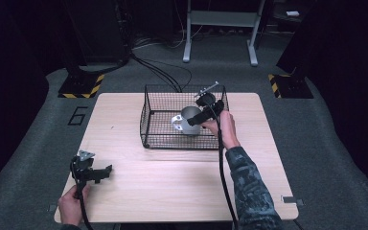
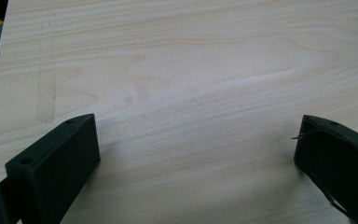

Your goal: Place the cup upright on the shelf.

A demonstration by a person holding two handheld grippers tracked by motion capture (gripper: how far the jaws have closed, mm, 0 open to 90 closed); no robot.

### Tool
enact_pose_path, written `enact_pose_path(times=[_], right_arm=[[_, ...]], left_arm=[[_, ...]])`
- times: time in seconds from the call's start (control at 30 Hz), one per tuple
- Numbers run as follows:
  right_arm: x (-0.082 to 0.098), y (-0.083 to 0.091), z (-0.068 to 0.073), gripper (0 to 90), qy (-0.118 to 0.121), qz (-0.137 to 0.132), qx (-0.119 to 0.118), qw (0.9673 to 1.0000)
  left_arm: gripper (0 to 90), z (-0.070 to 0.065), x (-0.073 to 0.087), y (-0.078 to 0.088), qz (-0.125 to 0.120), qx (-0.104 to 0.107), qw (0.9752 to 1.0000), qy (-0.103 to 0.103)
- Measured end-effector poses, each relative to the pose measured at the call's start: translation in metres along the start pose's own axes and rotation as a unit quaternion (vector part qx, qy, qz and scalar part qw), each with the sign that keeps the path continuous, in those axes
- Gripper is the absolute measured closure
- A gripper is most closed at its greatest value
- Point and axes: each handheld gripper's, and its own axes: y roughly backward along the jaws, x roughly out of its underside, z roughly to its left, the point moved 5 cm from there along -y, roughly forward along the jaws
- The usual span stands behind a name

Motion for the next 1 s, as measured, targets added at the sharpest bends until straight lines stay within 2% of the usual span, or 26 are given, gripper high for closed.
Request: enact_pose_path(times=[0.1, 0.23, 0.47, 0.67, 0.8, 1.0], right_arm=[[0.009, 0.013, 0.006, 0.0, 0.002, -0.008, -0.001, 1.0000], [0.025, 0.031, 0.013, 0.0, 0.017, -0.017, 0.000, 0.9997], [0.057, 0.054, 0.018, 0.0, 0.026, -0.039, 0.006, 0.9989], [0.092, 0.068, 0.010, 0.0, -0.001, -0.047, 0.020, 0.9987], [0.118, 0.072, 0.002, 0.0, -0.022, -0.056, 0.031, 0.9977], [0.160, 0.076, -0.011, 0.0, -0.053, -0.051, 0.048, 0.9961]], left_arm=[[0.0, 0.000, 0.000, 0.000, 0.000, 0.000, 1.0000, 0.000], [0.0, 0.000, 0.000, 0.000, 0.000, 0.000, 1.0000, 0.000], [0.0, 0.000, 0.000, 0.000, -0.001, 0.000, 1.0000, 0.000], [0.0, 0.000, 0.000, 0.000, -0.001, 0.000, 1.0000, 0.000], [0.0, 0.000, 0.000, 0.000, 0.000, 0.000, 1.0000, 0.000], [0.0, 0.000, 0.000, 0.000, -0.001, 0.000, 1.0000, 0.000]])
